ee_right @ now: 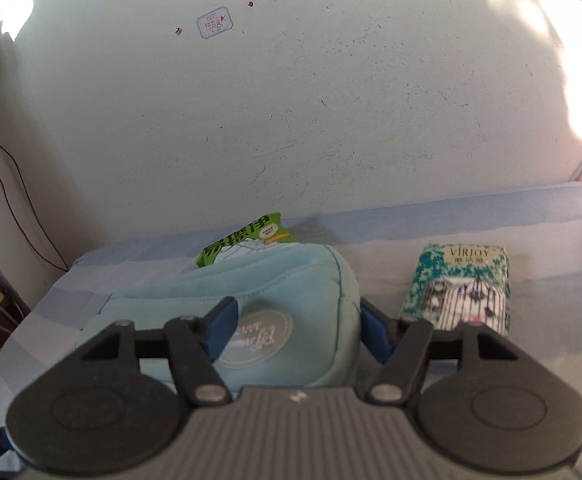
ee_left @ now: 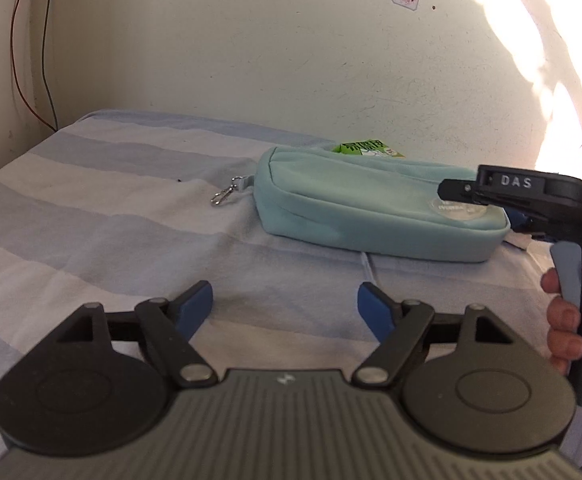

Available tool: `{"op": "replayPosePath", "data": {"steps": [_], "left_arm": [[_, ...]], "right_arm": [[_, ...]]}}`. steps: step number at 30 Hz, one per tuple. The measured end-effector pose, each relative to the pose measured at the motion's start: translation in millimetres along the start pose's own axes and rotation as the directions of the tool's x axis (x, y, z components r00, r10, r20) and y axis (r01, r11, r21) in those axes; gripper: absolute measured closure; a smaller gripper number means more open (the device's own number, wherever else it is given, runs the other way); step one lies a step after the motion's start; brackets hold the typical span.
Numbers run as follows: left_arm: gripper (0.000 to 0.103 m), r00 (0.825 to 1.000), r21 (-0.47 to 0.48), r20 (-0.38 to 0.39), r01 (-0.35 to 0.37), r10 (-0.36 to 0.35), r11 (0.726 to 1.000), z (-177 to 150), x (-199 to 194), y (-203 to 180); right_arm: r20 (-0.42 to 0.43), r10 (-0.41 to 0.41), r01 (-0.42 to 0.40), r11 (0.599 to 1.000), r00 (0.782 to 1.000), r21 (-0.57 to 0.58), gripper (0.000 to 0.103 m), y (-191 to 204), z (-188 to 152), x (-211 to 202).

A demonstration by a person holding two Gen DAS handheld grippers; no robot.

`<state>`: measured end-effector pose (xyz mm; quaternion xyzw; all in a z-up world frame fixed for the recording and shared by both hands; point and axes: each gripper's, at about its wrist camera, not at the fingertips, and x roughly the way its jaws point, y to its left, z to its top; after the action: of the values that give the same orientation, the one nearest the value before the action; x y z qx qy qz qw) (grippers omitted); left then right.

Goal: Organize objects
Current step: 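Move the right tool to the light-blue pencil case, then grasp the light-blue pencil case with the right tool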

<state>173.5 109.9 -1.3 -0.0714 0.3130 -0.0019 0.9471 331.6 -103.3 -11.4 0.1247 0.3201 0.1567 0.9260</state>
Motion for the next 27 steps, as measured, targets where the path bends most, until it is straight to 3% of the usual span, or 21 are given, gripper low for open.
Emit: {"op": "replayPosePath", "data": {"steps": [3, 11, 13, 15, 16, 24, 25, 27], "left_arm": [[0.022, 1.000, 0.001, 0.000, 0.000, 0.000, 1.000, -0.5, -0.3, 0.9], [0.022, 1.000, 0.006, 0.001, -0.002, 0.002, 1.000, -0.9, -3.3, -0.3], [0.021, 1.000, 0.005, 0.001, -0.001, 0.001, 1.000, -0.7, -3.1, -0.6], [0.021, 1.000, 0.003, 0.003, 0.000, 0.000, 1.000, -0.9, -3.1, -1.2], [0.021, 1.000, 0.002, 0.003, 0.001, -0.001, 1.000, -0.4, -2.6, -1.1], [0.020, 1.000, 0.000, 0.004, 0.002, -0.002, 1.000, -2.3, -4.1, -1.6], [0.019, 1.000, 0.001, 0.004, 0.001, -0.001, 1.000, -2.6, -4.4, -2.0], [0.019, 1.000, 0.003, 0.002, -0.001, 0.001, 1.000, -2.0, -3.7, -2.7]], "right_arm": [[-0.003, 0.028, -0.028, 0.999, 1.000, 0.029, 0.053, -8.6, -12.1, -21.8], [0.015, 0.086, -0.086, 0.996, 0.996, -0.014, 0.059, -19.8, -49.1, -92.0], [0.031, 0.078, -0.077, 0.997, 0.996, -0.027, 0.055, -14.8, -51.7, -94.5], [0.017, 0.079, -0.078, 0.997, 0.997, -0.019, 0.035, -12.5, -48.3, -88.6], [0.013, 0.086, -0.086, 0.996, 0.996, -0.002, 0.031, -14.9, -49.2, -84.9], [-0.039, 0.110, -0.107, 0.992, 0.993, 0.062, 0.019, -12.4, -54.6, -63.8], [-0.046, 0.103, -0.101, 0.994, 0.994, 0.042, 0.019, -9.3, -54.7, -62.3], [-0.053, 0.092, -0.091, 0.996, 0.994, 0.009, 0.028, -4.3, -55.7, -62.0]]}}
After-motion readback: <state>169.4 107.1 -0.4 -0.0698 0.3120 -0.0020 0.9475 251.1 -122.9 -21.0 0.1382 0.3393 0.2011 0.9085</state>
